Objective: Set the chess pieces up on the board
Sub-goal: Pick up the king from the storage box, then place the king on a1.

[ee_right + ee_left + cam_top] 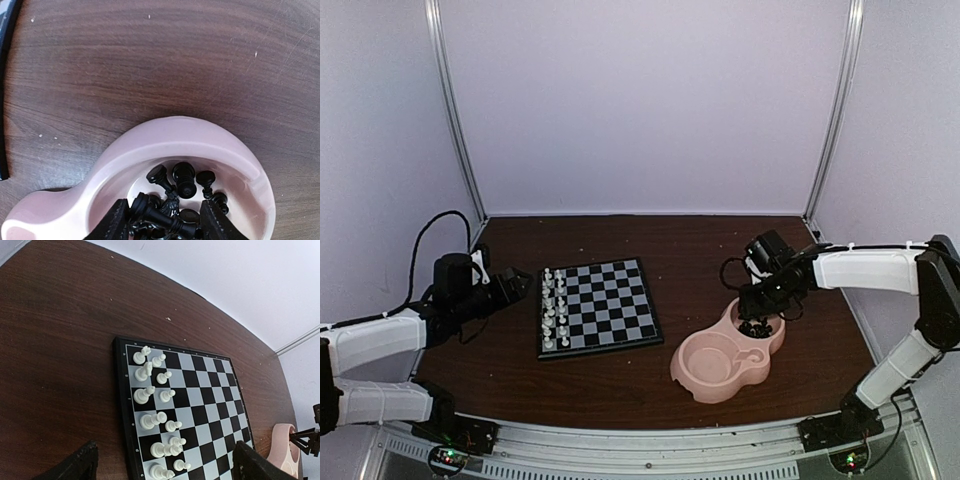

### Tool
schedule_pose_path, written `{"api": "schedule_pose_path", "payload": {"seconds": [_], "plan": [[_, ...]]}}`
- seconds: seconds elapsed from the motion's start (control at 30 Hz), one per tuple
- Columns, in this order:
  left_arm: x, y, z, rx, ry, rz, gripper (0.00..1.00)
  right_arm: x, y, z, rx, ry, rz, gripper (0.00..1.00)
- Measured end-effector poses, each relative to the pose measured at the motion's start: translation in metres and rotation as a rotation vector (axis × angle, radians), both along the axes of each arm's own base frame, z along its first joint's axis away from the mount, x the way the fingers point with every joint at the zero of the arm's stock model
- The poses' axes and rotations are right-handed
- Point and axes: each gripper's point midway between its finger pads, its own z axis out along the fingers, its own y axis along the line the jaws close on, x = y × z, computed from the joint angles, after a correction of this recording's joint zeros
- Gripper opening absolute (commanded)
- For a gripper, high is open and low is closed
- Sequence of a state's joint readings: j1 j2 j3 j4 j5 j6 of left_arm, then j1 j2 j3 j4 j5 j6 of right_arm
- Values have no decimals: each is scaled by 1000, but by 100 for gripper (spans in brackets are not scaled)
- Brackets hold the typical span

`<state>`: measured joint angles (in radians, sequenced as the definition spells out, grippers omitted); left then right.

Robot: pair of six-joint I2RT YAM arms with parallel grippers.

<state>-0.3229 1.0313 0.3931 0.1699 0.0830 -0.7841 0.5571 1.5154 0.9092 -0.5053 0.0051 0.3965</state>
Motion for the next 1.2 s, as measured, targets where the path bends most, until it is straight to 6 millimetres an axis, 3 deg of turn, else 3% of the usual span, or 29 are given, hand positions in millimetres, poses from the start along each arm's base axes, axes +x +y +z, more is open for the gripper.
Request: {"api": "schedule_pose_path", "payload": {"seconds": [0.27,0.53,0.7,0.87,0.97,1.2], "plan": [[0,0,0,0,0,0,93,-3,-2,-8,-19,25,-1,33],[-1,0,0,1,3,0,93,-6,11,22,15,-59,44,36],[-2,1,1,1,0,1,93,-15,54,48,58,-117,163,37],[-2,1,2,0,-1,1,94,-9,122,71,133,-157,282,36],[-2,1,1,0,0,1,93,2,155,61,155,-132,316,36],[-2,1,1,0,-1,1,93,28,207,28,146,-95,355,36]]}}
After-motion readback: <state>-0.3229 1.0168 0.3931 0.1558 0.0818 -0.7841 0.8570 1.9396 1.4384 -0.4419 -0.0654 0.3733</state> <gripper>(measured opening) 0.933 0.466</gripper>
